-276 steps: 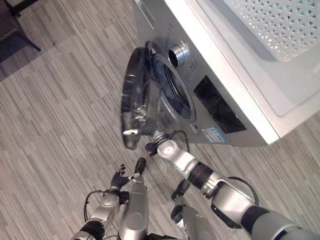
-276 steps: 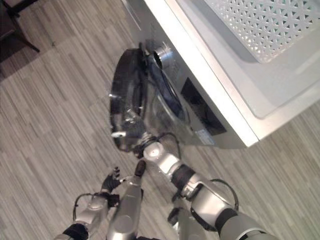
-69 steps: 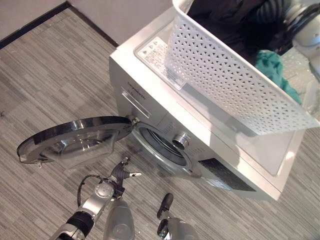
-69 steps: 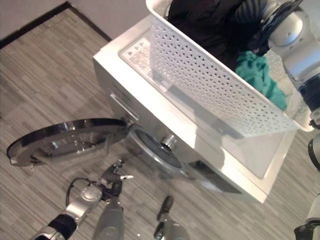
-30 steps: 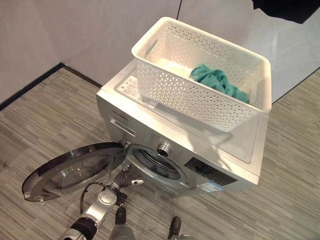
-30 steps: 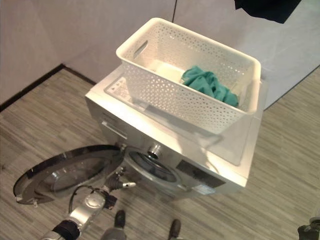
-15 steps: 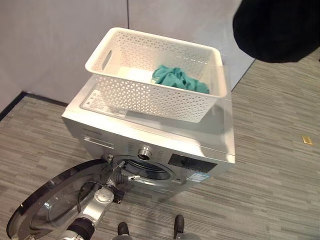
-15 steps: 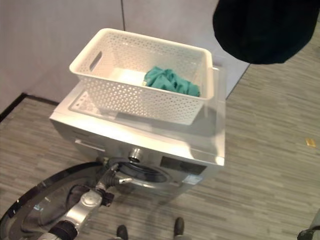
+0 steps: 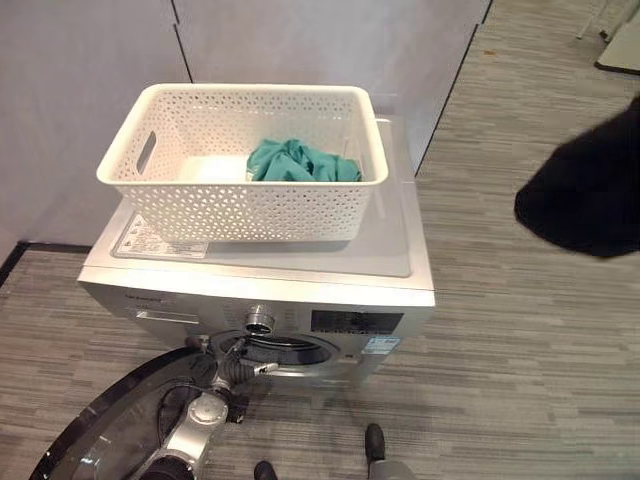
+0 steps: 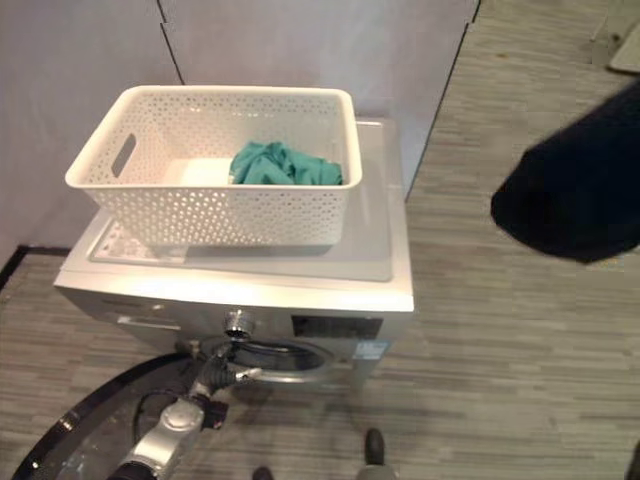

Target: Grab the laundry basket,head to the washer,open it,put in the laundry and shut it.

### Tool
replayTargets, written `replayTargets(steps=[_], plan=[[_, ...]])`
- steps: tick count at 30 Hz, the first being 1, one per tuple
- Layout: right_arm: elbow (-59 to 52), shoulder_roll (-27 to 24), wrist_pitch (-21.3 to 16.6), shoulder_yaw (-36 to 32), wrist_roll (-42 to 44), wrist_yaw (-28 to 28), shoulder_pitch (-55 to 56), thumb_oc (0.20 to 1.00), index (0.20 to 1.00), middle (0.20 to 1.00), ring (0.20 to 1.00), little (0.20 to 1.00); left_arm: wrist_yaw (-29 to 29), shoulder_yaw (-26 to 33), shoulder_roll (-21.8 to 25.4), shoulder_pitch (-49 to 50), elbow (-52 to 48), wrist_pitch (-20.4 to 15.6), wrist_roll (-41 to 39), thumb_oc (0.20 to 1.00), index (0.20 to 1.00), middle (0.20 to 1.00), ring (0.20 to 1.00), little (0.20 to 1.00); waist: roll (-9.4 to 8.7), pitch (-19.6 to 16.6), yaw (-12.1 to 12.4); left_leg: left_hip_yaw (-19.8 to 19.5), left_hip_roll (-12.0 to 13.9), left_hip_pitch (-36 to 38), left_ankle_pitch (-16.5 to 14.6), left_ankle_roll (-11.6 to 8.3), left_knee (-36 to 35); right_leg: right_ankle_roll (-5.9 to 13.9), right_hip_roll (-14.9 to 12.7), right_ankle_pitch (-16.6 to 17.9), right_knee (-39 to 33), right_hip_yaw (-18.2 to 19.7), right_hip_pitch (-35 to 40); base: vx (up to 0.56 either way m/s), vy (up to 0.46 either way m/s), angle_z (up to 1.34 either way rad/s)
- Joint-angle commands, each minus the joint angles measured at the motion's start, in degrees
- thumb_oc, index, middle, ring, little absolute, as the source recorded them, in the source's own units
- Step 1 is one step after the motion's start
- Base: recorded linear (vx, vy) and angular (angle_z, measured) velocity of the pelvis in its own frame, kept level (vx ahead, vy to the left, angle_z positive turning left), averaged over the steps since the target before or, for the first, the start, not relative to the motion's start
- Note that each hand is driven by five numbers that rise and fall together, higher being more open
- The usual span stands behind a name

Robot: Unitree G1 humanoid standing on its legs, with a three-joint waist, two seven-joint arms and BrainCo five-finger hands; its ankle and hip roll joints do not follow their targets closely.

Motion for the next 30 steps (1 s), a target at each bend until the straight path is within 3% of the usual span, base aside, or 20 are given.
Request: replayTargets(steps=[1, 5, 8, 12, 23, 29, 30], plan=[[-4.17, 0.55, -2.67, -1.45, -1.04, 2.23, 0.19, 0.200, 0.200, 0.200, 0.200, 0.200, 0.71, 1.48, -1.26, -3.71, 0.08, -2.14, 1.96, 1.000, 1.000, 1.000, 1.000, 1.000, 0.48, 0.47, 0.45, -5.85, 1.73, -0.99, -5.41, 2.30, 4.07, 1.33, -0.66, -5.42, 1.26, -3.16, 5.13, 0.01, -0.069, -0.09], [-6.90, 7.82, -4.18, 0.34, 1.78, 4.43, 4.60, 0.200, 0.200, 0.200, 0.200, 0.200, 0.50, 1.54, -1.79, -3.57, -0.42, -2.13, 1.99, 1.000, 1.000, 1.000, 1.000, 1.000, 1.12, 0.74, -0.24, -5.69, 2.02, -0.90, -5.37, 1.99, 4.07, 1.22, -0.40, -5.80, 1.02, -3.21, 5.25, 0.00, -0.048, -0.08], [-10.12, 16.21, -6.19, 5.32, 6.39, 8.43, 9.65, 0.200, 0.200, 0.200, 0.200, 0.200, 0.10, 1.07, -1.73, -3.03, -1.67, -1.99, 1.21, 1.000, 1.000, 1.000, 1.000, 1.000, 1.80, 1.34, -0.75, -5.15, 2.38, -1.04, -4.82, 1.52, 4.10, 0.87, -0.16, -5.89, 0.71, -3.33, 5.11, 0.01, -0.056, -0.04], [-9.88, 20.12, -6.95, 10.84, 9.82, 11.62, 12.77, 0.200, 0.200, 0.200, 0.200, 0.200, -0.50, -0.20, -1.49, -1.87, -2.48, -2.18, 0.73, 1.000, 1.000, 1.000, 1.000, 1.000, 2.56, 2.08, -1.01, -4.90, 2.59, -1.24, -4.32, 1.09, 4.08, 0.60, 0.02, -5.91, 0.58, -3.22, 4.76, 0.01, -0.029, 0.00], [-4.14, 25.37, -7.03, 26.22, 15.53, 18.08, 16.18, 0.200, 0.200, 0.200, 0.200, 0.200, -1.32, -5.87, -2.56, -3.05, -1.86, -3.07, 1.45, 1.000, 1.000, 1.000, 1.000, 1.000, 4.22, 4.63, -0.91, -5.16, 3.14, -2.89, -2.49, 0.03, 4.07, -0.27, 0.47, -6.97, 1.40, -2.92, 3.00, -0.02, -0.044, -0.01], [-0.54, 26.58, -7.46, 32.84, 18.95, 20.69, 15.93, 0.200, 0.200, 0.200, 0.200, 0.200, -2.91, -10.27, -1.22, -5.09, -4.87, -3.81, 1.08, 1.000, 1.000, 1.000, 1.000, 1.000, 4.74, 5.43, -0.35, -7.79, 4.97, -3.70, -0.16, -1.22, 4.09, -2.13, 2.25, -10.46, 4.23, -3.83, 3.41, -0.06, -0.171, 0.15], [1.00, 26.97, -7.78, 34.72, 20.02, 20.91, 14.96, 0.200, 0.200, 0.200, 0.200, 0.200, -3.55, -11.25, -0.46, -5.73, -6.64, -4.15, 0.34, 1.000, 1.000, 1.000, 1.000, 1.000, 4.61, 5.80, 0.21, -9.00, 6.03, -4.35, 1.22, -2.03, 4.31, -3.11, 3.51, -11.96, 4.81, -4.22, 4.13, -0.06, -0.157, 0.24]])
